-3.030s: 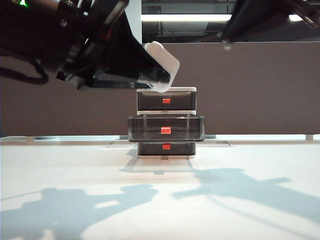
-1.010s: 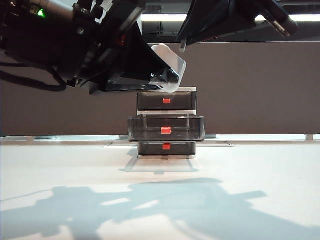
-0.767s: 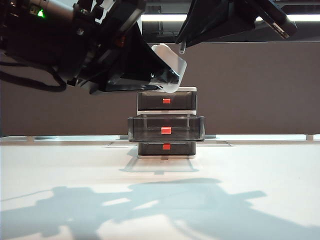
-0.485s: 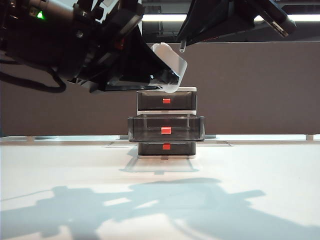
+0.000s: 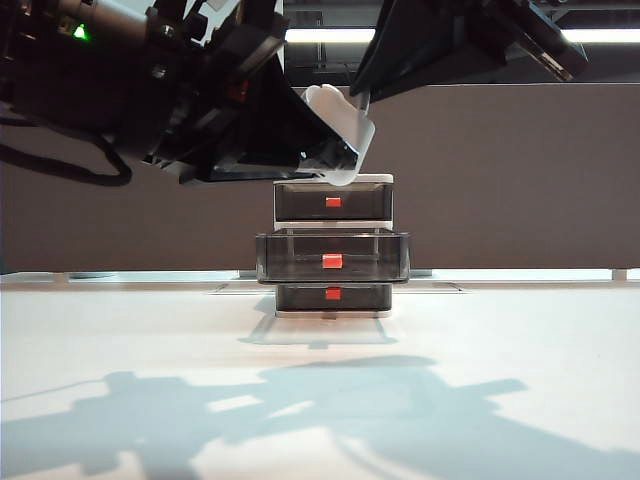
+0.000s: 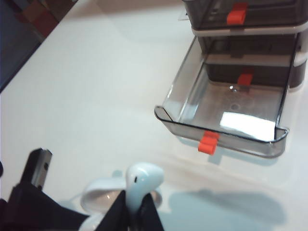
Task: Pick up the earphone case on the table, open the lid, insert the wireless earphone on the table into it, close the lid, put the earphone case into the second layer of the drawer, and finally close the drawer.
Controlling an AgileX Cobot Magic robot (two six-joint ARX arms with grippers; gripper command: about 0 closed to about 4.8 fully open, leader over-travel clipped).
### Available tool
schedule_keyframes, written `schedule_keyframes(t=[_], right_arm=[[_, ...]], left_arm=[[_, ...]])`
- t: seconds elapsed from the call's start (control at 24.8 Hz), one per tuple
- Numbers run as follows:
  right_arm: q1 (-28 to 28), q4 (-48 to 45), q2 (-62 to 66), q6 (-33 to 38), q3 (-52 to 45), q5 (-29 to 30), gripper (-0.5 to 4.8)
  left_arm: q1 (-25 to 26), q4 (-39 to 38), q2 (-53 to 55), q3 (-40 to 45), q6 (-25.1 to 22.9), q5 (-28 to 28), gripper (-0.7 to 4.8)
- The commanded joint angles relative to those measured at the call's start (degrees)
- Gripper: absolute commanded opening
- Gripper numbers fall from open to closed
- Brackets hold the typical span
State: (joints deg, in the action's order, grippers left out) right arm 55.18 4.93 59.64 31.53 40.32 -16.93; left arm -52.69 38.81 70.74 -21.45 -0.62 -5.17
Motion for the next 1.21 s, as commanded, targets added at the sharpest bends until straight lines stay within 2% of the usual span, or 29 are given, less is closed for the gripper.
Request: schedule_keyframes(t=[0.04,0.28,0.73,1.21], right_arm=[[0.0,-1.7,-0.2,-0.8,0.3,-0.3,-0.01],[0.0,-1.8,0.7,-1.4,0.3,0.1,-0.01],[0.1,-1.8,1.1,-1.3,0.3,0.6,-0.01],[0.1,-1.7,1.2,-1.3,0.3,0.8,-0.01]], left_arm=[[0.0,1.2,-0.2,-0.3,-0.4,-0.3,0.49],[0.0,1.2,-0.2,-0.3,-0.4,-0.3,0.48],[0.1,1.3,-0.2,-0.3,4.1,-0.3,0.49],[0.1,3.7,-0.2,-0.3,4.1,-0.3,0.48]])
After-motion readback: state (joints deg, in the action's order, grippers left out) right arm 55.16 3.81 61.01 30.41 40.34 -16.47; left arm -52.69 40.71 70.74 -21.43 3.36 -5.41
